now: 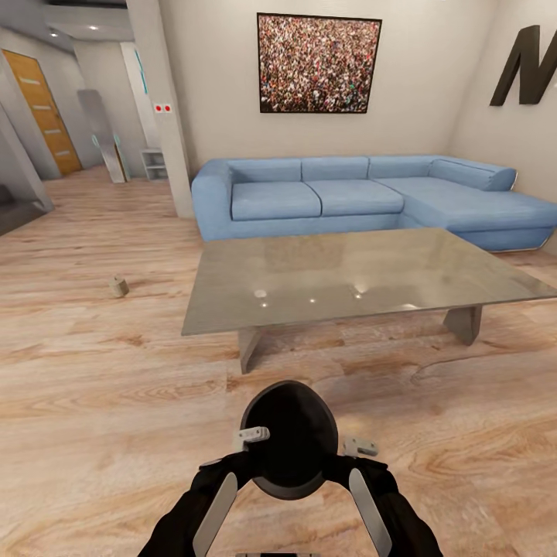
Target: Place each of the two pumpkins and all three candles from the living room inside a cabinet in the living room (use any cabinet), then make sure every cabinet is closed, and position the cauldron so it is next to a table in the living room.
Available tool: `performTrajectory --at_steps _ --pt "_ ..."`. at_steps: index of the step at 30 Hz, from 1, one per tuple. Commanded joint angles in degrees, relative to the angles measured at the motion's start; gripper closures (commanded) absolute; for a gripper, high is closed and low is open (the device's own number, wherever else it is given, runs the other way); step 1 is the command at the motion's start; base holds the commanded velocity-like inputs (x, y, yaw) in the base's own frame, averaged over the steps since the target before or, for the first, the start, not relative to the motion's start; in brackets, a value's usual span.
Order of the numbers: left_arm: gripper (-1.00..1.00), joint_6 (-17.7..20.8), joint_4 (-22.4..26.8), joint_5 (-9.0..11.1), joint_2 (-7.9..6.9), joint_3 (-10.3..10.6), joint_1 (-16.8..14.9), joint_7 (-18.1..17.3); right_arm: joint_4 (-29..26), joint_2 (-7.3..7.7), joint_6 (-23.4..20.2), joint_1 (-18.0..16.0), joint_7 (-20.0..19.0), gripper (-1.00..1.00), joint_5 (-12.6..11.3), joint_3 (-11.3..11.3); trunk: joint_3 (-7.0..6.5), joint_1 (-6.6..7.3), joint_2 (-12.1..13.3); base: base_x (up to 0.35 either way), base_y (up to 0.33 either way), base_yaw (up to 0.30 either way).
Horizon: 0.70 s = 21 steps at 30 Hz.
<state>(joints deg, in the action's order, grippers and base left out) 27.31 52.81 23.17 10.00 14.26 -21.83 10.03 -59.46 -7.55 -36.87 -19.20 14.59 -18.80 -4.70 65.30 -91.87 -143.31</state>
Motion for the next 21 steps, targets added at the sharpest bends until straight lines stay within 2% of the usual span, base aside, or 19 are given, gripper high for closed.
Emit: performTrajectory --at_steps 1,9,21 --pt "1.00 -0.1 0.6 2.3 0.00 0.2 -0.1 0.5 -0.1 0.07 -0.3 0.0 0.5 1.00 0.7 0.2 0.05 0.02 0.0 0.000 0.000 0.000" --pt "1.00 -0.1 0.6 2.3 0.00 0.2 -0.1 0.5 -0.1 0.08 -0.4 0.0 0.5 1.00 0.6 0.2 0.05 0.02 0.0 0.018 0.000 0.000" --pt "1.00 -0.1 0.6 2.3 0.00 0.2 -0.1 0.5 -0.1 0.08 -0.3 0.0 0.5 1.00 0.7 0.1 0.05 0.02 0.0 0.151 0.000 0.000"
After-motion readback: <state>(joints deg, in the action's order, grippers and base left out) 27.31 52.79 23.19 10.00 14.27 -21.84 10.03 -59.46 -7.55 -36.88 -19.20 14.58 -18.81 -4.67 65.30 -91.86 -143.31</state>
